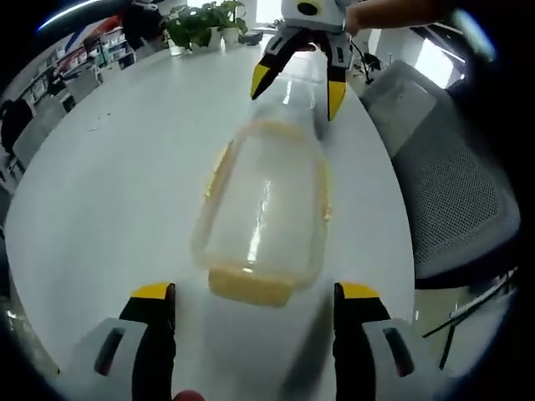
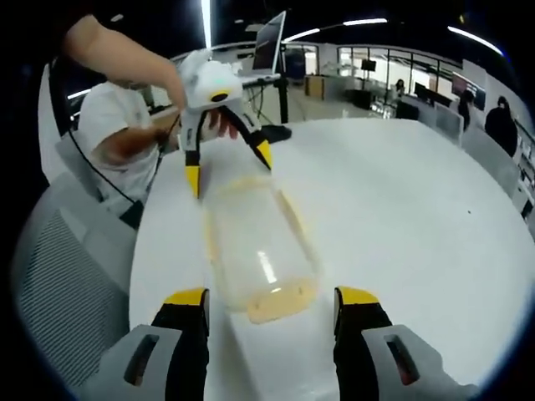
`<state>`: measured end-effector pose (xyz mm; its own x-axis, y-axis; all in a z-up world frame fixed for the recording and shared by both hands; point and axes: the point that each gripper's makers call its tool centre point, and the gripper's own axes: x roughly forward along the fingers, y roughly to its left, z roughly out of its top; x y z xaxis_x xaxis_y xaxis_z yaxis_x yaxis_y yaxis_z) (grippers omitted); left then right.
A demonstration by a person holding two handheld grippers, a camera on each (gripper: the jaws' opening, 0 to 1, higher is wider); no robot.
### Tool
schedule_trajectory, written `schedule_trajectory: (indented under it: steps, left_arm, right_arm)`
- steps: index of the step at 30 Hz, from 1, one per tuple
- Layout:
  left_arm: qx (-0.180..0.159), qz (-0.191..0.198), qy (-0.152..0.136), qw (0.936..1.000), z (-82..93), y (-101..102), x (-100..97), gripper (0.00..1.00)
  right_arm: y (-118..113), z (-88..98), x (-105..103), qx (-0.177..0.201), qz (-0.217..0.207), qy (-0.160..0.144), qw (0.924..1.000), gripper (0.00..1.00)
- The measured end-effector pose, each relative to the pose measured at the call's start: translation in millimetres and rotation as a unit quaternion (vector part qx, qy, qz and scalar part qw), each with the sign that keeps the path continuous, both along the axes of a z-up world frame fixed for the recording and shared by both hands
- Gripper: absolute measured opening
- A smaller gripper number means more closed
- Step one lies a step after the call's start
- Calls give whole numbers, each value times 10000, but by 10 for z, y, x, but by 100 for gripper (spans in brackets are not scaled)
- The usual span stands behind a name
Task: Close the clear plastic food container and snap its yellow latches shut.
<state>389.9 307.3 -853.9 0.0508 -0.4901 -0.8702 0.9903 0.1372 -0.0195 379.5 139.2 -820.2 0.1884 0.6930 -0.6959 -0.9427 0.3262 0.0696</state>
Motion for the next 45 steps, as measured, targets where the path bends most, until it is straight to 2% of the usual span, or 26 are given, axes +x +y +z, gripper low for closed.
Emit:
schedule_trajectory:
  steps: [16,27,39,45]
  left_arm:
    - [263,-352,3,9990,-55,21,-26,75]
    - [376,-528,-17,9979,-75,-23,-32,74]
    - [490,-633,-110,9967,-85,-31,4,70]
    - [516,-632,-126,9966,-88,-31,8,70]
  right_arm:
    - [-24,-92,24,-388,455,-105,9982,59]
    - [57,-179,0,-586,766,-35,9953,57]
    - [65,-237,18,-672,841,38,9942,55]
    - [47,-315,13,-892,1009,76,9909,53]
